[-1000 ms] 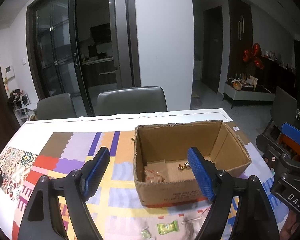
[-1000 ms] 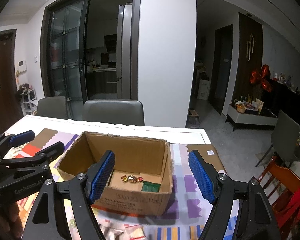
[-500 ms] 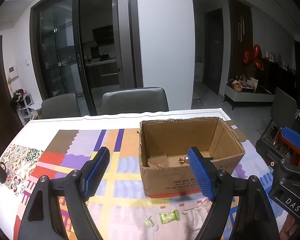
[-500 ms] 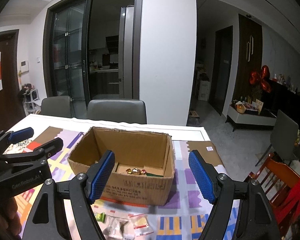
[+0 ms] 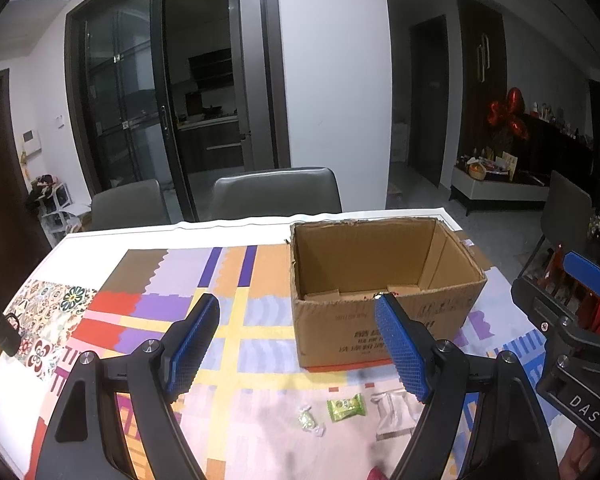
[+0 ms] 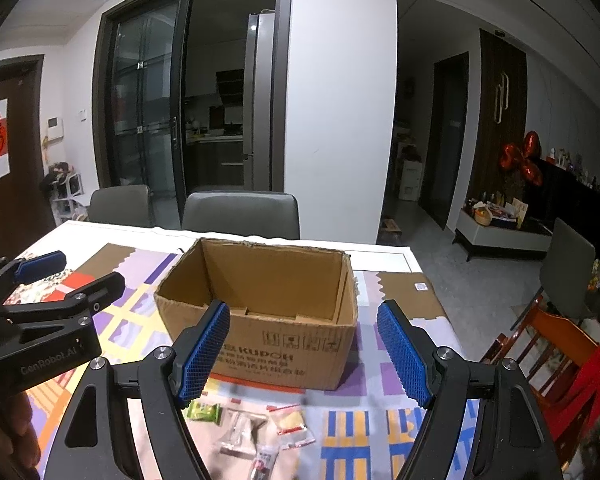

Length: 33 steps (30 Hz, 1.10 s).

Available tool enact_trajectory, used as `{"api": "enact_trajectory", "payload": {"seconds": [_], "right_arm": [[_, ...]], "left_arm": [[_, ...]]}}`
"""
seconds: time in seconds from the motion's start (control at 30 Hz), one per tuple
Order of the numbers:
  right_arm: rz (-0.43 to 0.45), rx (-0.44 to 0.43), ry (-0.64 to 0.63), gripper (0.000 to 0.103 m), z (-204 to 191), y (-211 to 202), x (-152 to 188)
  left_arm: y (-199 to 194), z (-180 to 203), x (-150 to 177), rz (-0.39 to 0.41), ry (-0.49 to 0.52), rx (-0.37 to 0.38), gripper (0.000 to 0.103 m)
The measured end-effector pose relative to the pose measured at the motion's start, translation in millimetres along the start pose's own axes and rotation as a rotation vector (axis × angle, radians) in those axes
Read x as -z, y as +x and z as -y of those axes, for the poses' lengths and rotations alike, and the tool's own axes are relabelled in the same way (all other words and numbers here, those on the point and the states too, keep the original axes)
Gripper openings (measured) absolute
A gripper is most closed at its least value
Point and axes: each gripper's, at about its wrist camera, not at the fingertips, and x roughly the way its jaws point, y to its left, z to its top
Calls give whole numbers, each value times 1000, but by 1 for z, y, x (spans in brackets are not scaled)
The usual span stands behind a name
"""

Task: Organize snacks
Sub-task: 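Withdraw both tools from the box toward the remaining snacks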

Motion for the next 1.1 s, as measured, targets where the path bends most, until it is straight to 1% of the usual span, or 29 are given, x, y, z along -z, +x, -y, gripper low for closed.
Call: {"api": "enact_trajectory", "payload": {"seconds": [0.27,0.5,0.8,0.93,1.1], "right_arm": [[-1,-4,6,77,-3,-10,9],[-12,-14,1,77,-6,-20,22],[-39,-16,-6,77,-4,-33,46],[-57,-13,-10,77,-4,-34,59],[-91,-21,-10,77,-5,-29,76]], "left_arm": [[-15,-5,15,-2,5,-13,80],[-27,-5,30,-11,6,-11,80],[-32,0,63,-41,21,18,81],[-30,2,79,-60,29,29,81],[-25,7,100,-93,62,50,81]]}}
